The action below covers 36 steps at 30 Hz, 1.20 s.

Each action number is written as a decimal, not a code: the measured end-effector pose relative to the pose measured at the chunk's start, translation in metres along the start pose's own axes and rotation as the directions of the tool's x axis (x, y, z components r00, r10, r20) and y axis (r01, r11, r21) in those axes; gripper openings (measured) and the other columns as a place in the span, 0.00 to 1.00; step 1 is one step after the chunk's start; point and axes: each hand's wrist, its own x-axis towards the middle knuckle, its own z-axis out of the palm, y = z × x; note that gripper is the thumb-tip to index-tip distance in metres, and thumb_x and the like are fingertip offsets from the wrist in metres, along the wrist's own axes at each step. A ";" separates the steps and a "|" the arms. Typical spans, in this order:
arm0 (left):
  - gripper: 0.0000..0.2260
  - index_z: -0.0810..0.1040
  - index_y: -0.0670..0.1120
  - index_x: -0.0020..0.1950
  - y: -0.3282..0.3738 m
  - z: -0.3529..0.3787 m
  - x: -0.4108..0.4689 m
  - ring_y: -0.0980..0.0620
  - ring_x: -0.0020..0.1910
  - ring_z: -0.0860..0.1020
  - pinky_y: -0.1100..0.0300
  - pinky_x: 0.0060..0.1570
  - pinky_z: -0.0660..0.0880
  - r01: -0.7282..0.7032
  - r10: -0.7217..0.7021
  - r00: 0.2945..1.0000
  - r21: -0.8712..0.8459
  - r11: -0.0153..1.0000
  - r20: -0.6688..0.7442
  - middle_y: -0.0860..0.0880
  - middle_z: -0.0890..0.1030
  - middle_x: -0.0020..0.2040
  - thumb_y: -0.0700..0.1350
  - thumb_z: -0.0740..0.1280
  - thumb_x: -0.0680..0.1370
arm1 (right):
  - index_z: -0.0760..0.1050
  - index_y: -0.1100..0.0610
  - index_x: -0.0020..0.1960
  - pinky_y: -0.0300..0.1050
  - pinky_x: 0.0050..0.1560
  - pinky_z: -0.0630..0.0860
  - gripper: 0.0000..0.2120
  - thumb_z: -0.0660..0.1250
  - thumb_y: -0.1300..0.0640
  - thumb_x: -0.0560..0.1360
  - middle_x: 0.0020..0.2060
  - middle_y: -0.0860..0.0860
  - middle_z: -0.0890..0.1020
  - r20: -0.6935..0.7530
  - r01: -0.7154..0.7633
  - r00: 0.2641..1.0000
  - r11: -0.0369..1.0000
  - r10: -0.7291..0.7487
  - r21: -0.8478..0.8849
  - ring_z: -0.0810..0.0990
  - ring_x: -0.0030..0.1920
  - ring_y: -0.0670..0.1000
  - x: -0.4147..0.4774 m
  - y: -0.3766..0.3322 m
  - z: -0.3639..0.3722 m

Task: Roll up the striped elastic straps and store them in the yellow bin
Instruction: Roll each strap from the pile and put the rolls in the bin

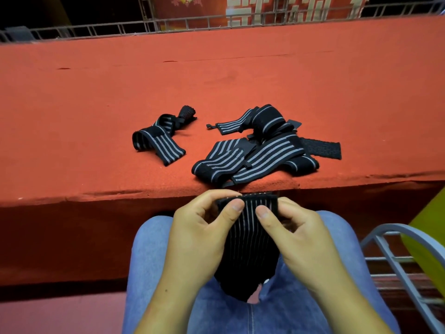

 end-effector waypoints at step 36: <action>0.16 0.83 0.49 0.57 0.002 0.002 -0.001 0.60 0.48 0.84 0.67 0.49 0.79 0.046 -0.038 0.997 -0.139 0.989 0.062 0.53 0.86 0.52 0.31 0.73 0.76 | 0.86 0.56 0.58 0.69 0.66 0.78 0.14 0.69 0.50 0.79 0.52 0.58 0.89 0.088 -0.191 0.981 0.928 0.172 0.320 0.87 0.58 0.63 0.003 0.005 -0.001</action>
